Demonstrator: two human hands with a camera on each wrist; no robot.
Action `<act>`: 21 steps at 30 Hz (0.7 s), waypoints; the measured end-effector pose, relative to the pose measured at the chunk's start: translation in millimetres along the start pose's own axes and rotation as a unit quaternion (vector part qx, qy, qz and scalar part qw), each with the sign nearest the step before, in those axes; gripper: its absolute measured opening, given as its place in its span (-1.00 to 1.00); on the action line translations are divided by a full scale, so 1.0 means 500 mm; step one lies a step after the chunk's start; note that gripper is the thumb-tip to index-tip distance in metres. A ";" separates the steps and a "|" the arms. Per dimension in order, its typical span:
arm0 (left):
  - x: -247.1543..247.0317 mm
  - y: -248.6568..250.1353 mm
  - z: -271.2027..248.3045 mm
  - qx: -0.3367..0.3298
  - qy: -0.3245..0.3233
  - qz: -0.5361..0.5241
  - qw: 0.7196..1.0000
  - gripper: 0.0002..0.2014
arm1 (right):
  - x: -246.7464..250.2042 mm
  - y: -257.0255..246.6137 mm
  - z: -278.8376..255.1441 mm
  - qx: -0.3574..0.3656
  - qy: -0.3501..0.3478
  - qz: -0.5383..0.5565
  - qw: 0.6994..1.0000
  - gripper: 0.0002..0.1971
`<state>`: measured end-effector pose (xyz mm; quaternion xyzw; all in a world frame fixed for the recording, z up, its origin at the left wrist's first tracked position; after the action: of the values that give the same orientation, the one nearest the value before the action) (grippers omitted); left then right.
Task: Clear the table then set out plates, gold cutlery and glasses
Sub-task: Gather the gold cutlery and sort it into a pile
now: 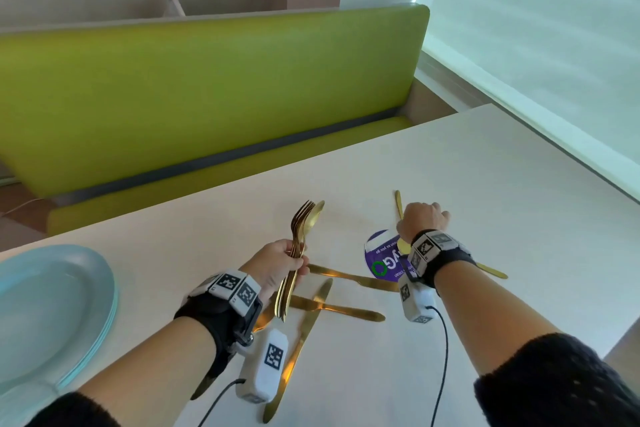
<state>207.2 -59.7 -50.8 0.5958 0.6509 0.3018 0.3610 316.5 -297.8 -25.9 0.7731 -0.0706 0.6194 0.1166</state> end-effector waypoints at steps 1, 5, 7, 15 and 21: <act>0.000 0.000 0.005 0.009 0.001 -0.018 1.000 -0.78 | -0.011 0.004 0.010 -0.017 -0.014 -0.008 1.000 -0.77; 0.001 0.001 0.018 0.024 0.011 -0.076 0.997 -0.90 | -0.040 0.003 0.037 -0.051 -0.032 -0.018 0.998 -0.76; 0.003 0.002 0.026 0.024 0.013 -0.077 0.997 -0.89 | -0.051 -0.004 0.046 -0.055 -0.038 -0.022 0.998 -0.75; 0.010 -0.003 0.035 0.030 -0.009 -0.033 0.999 -0.92 | -0.063 -0.004 0.057 -0.110 -0.042 0.000 0.993 -0.71; 0.010 -0.010 0.028 0.037 -0.020 -0.048 0.998 -0.87 | -0.063 -0.014 0.046 -0.104 -0.062 0.031 0.992 -0.76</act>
<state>216.1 -55.6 -63.3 0.5829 0.6818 0.2478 0.3660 332.9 -298.4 -61.8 0.7910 -0.1654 0.5632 0.1725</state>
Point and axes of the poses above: each hand's wrist, its own z-axis towards the middle knuckle, its own x-axis out of the back of the hand, y = z × x, the point moved 4 cm from there along z, towards the middle knuckle, and after that the axes turned 3 degrees about -x, right-handed, at the moved point
